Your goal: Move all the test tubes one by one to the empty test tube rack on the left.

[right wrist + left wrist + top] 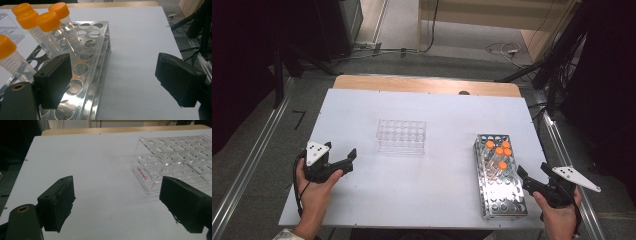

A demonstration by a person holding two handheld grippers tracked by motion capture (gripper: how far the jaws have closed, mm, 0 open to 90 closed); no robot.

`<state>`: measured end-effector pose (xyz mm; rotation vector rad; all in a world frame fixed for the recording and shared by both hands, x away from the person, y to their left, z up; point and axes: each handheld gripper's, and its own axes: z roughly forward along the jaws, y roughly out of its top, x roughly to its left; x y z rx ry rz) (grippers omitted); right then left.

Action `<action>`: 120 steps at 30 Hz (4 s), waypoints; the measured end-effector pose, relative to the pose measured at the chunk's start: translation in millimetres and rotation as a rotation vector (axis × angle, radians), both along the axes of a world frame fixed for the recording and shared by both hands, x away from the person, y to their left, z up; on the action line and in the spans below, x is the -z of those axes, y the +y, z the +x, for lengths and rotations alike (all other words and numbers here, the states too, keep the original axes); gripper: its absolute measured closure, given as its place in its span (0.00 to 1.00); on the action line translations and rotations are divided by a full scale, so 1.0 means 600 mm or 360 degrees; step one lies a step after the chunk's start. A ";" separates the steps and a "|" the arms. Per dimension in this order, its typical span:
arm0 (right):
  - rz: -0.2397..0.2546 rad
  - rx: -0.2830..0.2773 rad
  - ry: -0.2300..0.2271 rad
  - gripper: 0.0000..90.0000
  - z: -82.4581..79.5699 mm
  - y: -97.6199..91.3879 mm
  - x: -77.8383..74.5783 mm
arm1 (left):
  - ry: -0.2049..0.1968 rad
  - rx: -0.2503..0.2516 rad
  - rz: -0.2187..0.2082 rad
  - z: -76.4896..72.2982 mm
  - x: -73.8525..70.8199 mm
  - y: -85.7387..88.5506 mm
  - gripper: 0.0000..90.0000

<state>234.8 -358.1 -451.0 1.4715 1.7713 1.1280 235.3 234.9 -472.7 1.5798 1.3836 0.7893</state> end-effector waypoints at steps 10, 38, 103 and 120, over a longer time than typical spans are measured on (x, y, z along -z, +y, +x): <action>0.0003 -0.0085 -0.0001 0.14 -0.013 0.016 -0.002 | -0.0007 0.0004 -0.0001 -0.001 -0.001 -0.002 0.16; -0.0022 -0.0325 0.0005 0.22 -0.019 0.056 -0.010 | 0.0003 0.0006 -0.0006 -0.003 0.000 -0.002 0.16; -0.0163 -0.0570 -0.0011 0.80 -0.018 0.080 -0.083 | 0.0029 0.0242 -0.0124 -0.006 -0.017 -0.054 0.16; -0.0187 -0.0757 -0.0081 0.80 -0.003 0.153 -0.126 | -0.0007 0.0476 -0.0100 0.062 -0.098 -0.144 0.15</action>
